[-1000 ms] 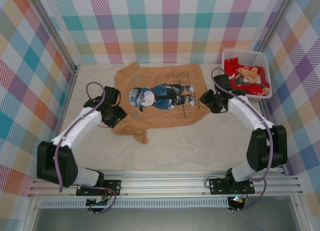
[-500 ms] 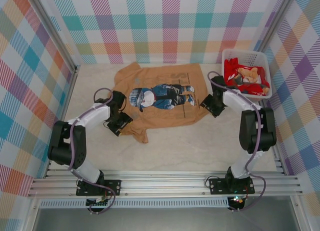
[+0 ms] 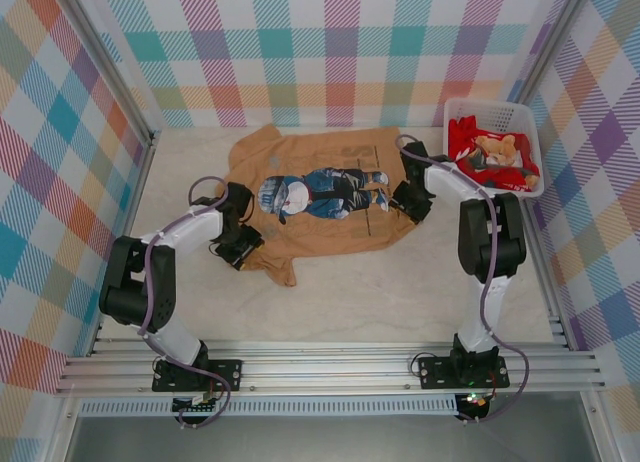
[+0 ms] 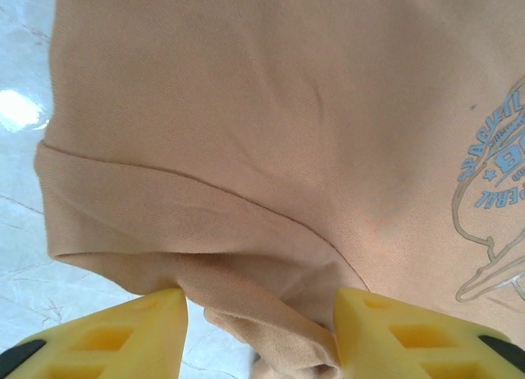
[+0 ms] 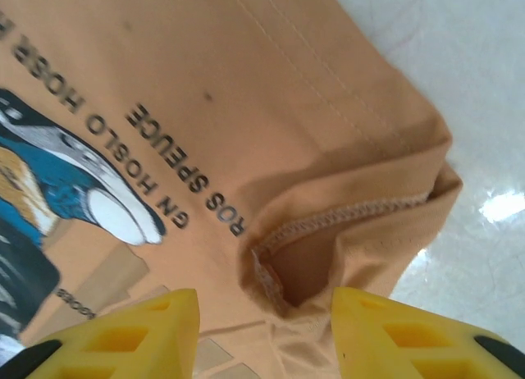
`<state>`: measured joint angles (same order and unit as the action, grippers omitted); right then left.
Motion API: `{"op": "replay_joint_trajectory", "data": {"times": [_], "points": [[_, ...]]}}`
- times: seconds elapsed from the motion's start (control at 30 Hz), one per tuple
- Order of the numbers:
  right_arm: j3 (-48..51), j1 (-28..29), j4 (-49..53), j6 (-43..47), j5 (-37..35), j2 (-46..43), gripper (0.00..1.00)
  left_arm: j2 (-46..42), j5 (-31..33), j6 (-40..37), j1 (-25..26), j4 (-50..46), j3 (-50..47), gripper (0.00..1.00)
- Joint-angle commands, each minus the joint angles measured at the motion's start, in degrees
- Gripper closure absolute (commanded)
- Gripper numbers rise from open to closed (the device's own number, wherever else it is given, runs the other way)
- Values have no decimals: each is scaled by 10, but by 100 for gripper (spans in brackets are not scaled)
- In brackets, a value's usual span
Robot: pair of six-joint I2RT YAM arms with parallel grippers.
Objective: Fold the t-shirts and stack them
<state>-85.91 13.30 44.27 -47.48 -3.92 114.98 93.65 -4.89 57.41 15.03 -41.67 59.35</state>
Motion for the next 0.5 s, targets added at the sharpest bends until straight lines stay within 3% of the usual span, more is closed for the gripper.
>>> {"op": "replay_joint_trajectory", "data": {"times": [0.0,0.1,0.33,0.47], "points": [[-22,1,43,-8,-19,23,56,-33,17,-5,8,-27,26,48],[-37,1,56,-8,-29,36,62,-50,29,-8,11,-45,33,46],[-36,9,67,-7,-52,14,98,-58,56,-28,3,-69,40,39],[-19,15,78,-3,-58,-31,100,-49,49,-31,-25,-46,31,38]]}}
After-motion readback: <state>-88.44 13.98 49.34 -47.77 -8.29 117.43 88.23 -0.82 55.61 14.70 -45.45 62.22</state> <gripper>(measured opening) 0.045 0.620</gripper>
